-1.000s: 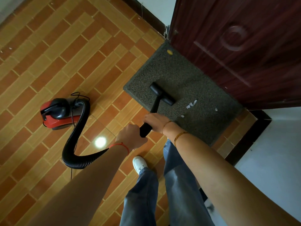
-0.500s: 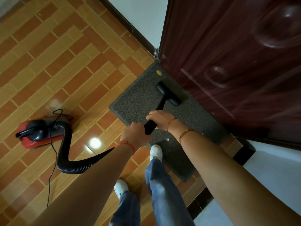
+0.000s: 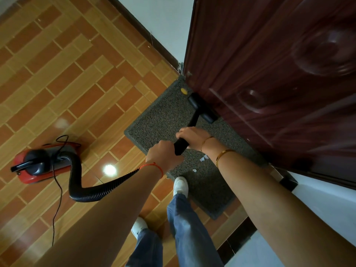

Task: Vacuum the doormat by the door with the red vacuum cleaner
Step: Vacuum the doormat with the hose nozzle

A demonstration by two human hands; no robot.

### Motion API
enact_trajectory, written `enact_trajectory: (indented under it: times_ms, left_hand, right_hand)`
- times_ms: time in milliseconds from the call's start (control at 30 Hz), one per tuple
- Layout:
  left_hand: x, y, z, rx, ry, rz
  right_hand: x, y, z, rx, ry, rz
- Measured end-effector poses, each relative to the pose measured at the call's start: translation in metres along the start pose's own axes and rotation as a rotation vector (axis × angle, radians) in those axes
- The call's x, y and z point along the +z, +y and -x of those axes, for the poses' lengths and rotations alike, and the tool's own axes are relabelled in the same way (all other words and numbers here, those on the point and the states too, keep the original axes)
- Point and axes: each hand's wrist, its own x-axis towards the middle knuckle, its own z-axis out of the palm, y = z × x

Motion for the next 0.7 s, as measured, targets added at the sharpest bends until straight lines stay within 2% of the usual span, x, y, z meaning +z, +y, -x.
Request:
enact_trajectory:
  times_ms: [267, 433, 700]
  left_hand:
    - [0.007, -0.057, 0.031, -0.012, -0.027, 0.002]
    - [0.008, -0.121, 0.064, -0.079, -0.032, 0.003]
    - [0.018, -0.227, 0.125, -0.120, -0.003, -0.101]
  right_hand:
    - [0.014, -0.063, -0.012, -0.083, 0.012, 0.031]
    - [0.033, -0.132, -0.031, -0.143, -0.014, 0.009]
    - [0.067, -0.252, -0.051, -0.140, -0.003, -0.079]
